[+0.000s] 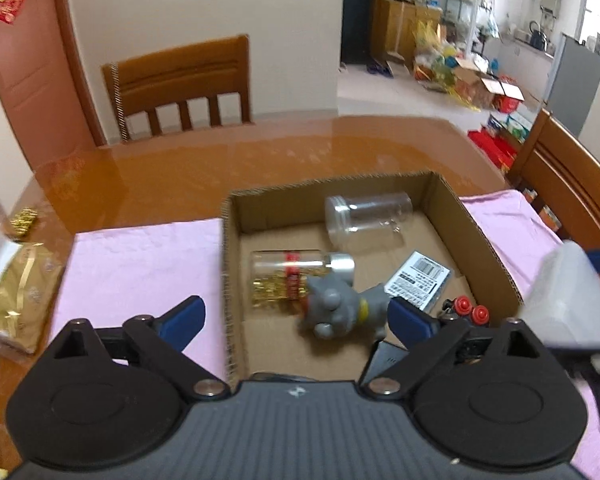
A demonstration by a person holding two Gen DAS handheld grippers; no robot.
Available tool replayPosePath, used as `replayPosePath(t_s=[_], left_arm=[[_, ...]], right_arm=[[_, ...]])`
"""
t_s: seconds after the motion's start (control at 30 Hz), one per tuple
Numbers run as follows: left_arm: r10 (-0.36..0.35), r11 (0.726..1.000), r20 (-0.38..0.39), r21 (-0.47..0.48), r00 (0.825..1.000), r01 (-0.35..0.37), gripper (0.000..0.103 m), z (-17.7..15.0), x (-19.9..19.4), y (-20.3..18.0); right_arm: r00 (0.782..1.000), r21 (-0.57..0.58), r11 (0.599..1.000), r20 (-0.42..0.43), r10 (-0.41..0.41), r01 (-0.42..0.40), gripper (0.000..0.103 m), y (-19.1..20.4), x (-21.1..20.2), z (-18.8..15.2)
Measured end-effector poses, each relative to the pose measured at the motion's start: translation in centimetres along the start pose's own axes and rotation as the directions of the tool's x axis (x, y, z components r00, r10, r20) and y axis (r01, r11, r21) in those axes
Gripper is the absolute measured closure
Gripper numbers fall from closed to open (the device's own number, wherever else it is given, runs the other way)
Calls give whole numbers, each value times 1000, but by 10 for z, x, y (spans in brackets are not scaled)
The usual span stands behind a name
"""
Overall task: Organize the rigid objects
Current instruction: 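Carry the figurine and white box into the cardboard box and release both, then withdraw both tools toward the red toy car and light-blue case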
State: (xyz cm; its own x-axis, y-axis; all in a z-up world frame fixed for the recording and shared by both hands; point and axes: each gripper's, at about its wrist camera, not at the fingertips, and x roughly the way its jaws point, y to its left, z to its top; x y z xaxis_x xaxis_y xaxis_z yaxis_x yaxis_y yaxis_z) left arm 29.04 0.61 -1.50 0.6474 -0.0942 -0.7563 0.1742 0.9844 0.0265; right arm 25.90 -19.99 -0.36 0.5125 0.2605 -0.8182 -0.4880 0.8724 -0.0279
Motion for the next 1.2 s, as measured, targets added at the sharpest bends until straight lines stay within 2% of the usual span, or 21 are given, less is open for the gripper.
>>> replayPosePath(t_s=[0.2,0.33,0.47,0.63,0.67,0.73,1.0,1.2], left_arm=[[67,997,36,-28,997,-66,4,-22,-40,21],[125,989,19,-82,992,-123,3,-37,-55,36],[134,980,6,-152,991,-132,3,-52,-66,53],[166,968,-8,-188,986,-165,3,-67,-75,70],[171,967,-11,-192,985,-170,3,-69,-76,72],[172,965,-14,-197,985,-171,3,-73,-77,76],[147,975,-7,-167,989,-146,3,-77,-75,75],[106,987,13,-121,994,-104,3,-78,-75,64]], right_arm=[[1000,-8,1000,-12,-11,11,16,-4,22,21],[1000,4,1000,-26,-5,5,16,-6,41,40],[999,-9,1000,-40,2,-2,16,-1,65,64],[994,-54,995,-62,-88,84,16,5,100,83],[993,-53,994,-58,-103,100,14,3,104,86],[992,-48,992,-46,-116,114,1,1,109,90],[990,-56,988,-7,-142,142,0,10,88,88],[990,-13,990,11,-143,144,0,14,60,69]])
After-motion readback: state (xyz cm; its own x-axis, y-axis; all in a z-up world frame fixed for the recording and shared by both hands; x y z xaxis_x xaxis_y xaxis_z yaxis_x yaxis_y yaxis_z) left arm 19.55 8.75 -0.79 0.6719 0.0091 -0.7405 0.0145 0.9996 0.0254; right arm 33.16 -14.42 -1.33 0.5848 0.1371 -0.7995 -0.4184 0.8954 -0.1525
